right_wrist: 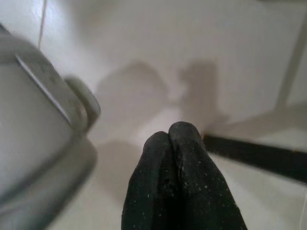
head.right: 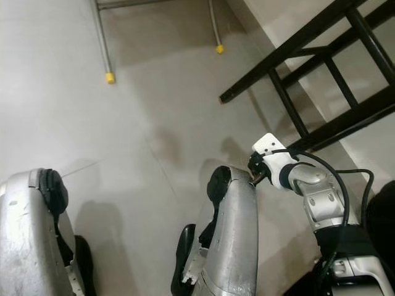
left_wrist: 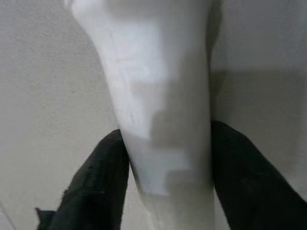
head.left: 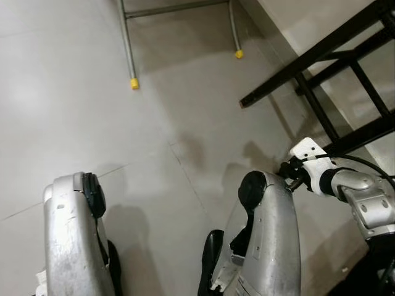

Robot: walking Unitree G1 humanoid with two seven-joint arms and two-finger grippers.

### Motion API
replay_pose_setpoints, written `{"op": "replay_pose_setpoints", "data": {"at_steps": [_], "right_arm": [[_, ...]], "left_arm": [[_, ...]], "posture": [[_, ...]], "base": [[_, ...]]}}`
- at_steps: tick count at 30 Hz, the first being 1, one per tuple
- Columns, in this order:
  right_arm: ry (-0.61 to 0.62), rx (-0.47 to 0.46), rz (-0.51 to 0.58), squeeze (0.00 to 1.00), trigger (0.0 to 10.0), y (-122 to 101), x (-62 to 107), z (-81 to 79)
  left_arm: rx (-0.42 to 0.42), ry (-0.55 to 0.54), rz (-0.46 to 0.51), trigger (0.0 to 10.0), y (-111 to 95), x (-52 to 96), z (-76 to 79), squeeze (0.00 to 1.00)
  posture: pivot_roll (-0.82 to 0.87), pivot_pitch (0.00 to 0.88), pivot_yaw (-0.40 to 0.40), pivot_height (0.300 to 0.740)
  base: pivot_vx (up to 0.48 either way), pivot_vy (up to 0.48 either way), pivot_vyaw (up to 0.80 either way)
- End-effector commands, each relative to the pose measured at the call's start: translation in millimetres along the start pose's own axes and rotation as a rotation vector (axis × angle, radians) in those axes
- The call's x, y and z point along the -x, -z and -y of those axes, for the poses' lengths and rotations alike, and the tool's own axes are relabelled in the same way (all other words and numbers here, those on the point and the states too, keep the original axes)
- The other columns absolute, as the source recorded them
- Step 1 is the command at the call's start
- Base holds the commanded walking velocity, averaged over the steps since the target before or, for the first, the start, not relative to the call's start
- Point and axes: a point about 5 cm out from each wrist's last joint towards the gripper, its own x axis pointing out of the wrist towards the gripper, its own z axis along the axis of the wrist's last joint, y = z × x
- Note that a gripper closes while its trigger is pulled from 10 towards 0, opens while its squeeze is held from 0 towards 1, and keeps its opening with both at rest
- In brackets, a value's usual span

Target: Building children table

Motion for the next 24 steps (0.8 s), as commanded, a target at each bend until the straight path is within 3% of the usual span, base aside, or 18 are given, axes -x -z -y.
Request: {"op": "replay_pose_setpoints", "data": {"at_steps": [1, 6, 15, 18, 21, 22, 23, 24], "right_arm": [[-0.031, -0.036, -0.079, 0.00, 10.0, 22, -2.2, -9.5], [-0.022, -0.045, -0.048, 0.00, 10.0, 16, -4.4, -9.3], [-0.001, -0.101, 0.106, 0.00, 10.0, -11, -10.9, -7.8], [-0.026, -0.158, 0.286, 0.00, 10.0, -42, -10.0, -5.7], [-0.048, -0.173, 0.348, 0.00, 10.0, -53, -10.4, -7.2], [-0.080, -0.181, 0.393, 0.00, 10.0, -61, -12.2, -11.7], [-0.080, -0.181, 0.393, 0.00, 10.0, -61, -12.2, -11.7], [-0.128, -0.206, 0.467, 0.00, 10.0, -74, -15.1, -18.8]], "left_arm": [[-0.032, -0.006, -0.105, 0.0, 33, 12.6, 0.6, 0.00], [-0.038, -0.039, -0.087, 0.0, 29, 11.3, -4.8, 0.00], [0.002, -0.169, 0.037, 0.0, -1, 1.6, -28.5, 0.00], [0.036, -0.347, 0.214, 0.0, -42, 0.0, -74.3, 0.00], [0.018, -0.404, 0.295, 0.0, -61, 1.9, -90.6, 0.00], [0.002, -0.454, 0.400, 0.0, -89, 6.5, -108.2, 0.00], [0.002, -0.454, 0.400, 0.0, -89, 6.5, -108.2, 0.00], [-0.026, -0.521, 0.577, 0.0, -136, 19.5, -132.6, 0.00]], "posture": [[-0.32, 0.538, -0.263, 0.300], [-0.31, 0.527, -0.254, 0.300], [-0.26, 0.479, -0.212, 0.300], [-0.20, 0.434, -0.177, 0.300], [-0.18, 0.419, -0.166, 0.300], [-0.12, 0.366, -0.138, 0.305], [-0.12, 0.366, -0.138, 0.305], [-0.08, 0.336, -0.123, 0.315]], "base": [[0.000, 0.000, 0.00], [0.000, 0.000, 0.00], [0.000, 0.000, 0.00], [0.000, 0.000, 0.00], [0.000, 0.000, 0.00], [0.000, 0.000, 0.00], [0.000, 0.000, 0.00], [0.000, 0.000, 0.00]]}}
